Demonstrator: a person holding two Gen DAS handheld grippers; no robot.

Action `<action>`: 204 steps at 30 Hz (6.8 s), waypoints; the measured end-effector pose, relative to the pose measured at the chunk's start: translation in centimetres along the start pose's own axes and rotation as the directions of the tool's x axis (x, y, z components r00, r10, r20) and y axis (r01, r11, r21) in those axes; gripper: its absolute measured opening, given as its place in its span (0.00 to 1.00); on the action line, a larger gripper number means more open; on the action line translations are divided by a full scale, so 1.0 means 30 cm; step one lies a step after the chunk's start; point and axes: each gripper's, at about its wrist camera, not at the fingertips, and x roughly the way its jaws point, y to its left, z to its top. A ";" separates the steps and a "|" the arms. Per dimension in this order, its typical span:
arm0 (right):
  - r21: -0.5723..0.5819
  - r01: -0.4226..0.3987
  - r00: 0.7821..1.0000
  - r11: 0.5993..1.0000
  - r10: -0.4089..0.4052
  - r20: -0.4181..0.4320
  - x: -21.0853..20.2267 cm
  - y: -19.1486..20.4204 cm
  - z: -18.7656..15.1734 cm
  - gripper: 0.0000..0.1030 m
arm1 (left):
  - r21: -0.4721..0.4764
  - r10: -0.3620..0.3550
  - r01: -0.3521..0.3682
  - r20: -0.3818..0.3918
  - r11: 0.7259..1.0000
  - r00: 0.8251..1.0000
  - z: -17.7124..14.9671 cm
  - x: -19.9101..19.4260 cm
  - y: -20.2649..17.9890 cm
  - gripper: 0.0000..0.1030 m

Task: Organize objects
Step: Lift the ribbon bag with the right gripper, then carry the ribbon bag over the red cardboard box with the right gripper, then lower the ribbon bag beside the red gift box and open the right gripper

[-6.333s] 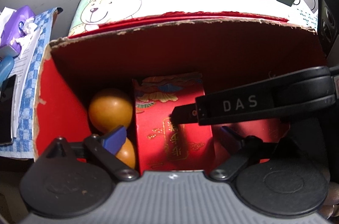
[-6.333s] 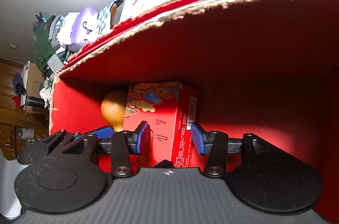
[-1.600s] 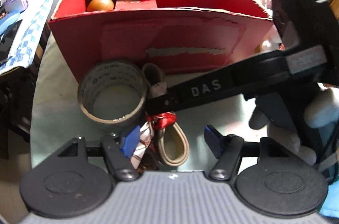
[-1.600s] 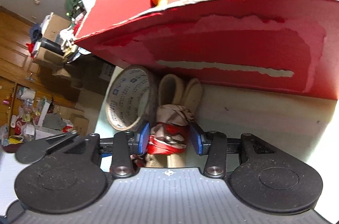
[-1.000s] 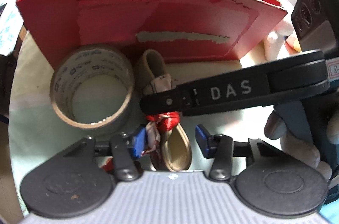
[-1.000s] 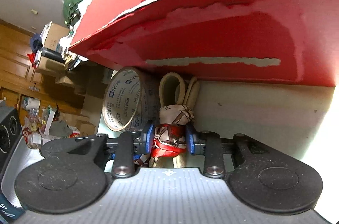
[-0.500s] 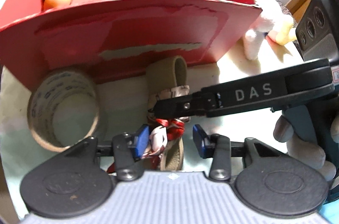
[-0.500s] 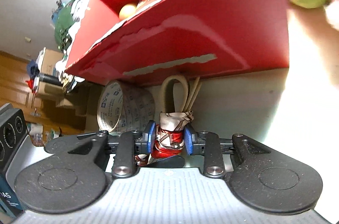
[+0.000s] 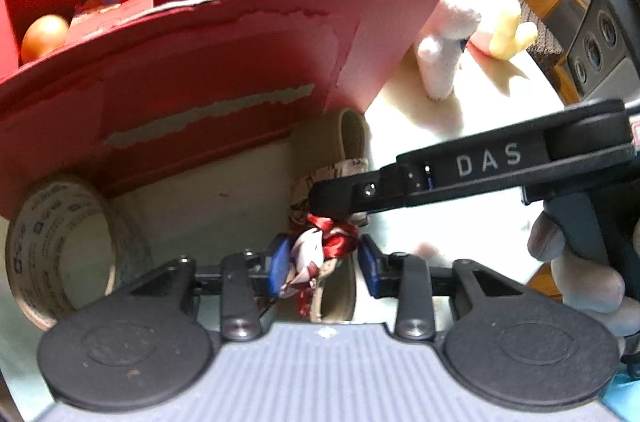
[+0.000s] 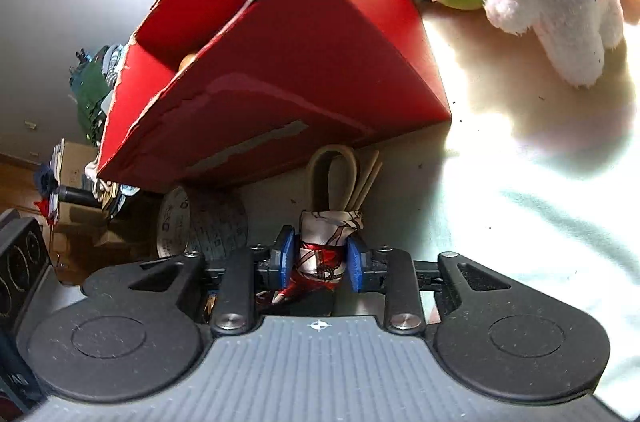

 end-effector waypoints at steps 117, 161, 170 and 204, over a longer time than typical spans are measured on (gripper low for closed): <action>-0.332 0.158 0.982 0.930 -0.184 -0.048 0.263 0.304 0.553 0.26 | -0.065 0.162 -0.160 0.037 0.985 0.986 0.465 0.006 0.328 0.50; -0.321 0.124 0.992 0.939 -0.114 0.050 0.230 0.302 0.537 0.26 | -0.030 0.270 -0.269 0.068 0.963 0.960 0.448 -0.015 0.328 0.66; -0.321 0.121 0.992 0.939 -0.109 0.057 0.225 0.301 0.539 0.26 | -0.030 0.270 -0.268 0.067 0.963 0.961 0.451 -0.016 0.326 0.67; -0.333 0.166 0.986 0.928 -0.148 0.079 0.230 0.307 0.526 0.26 | -0.045 0.323 -0.321 0.081 0.946 0.943 0.448 -0.020 0.319 0.71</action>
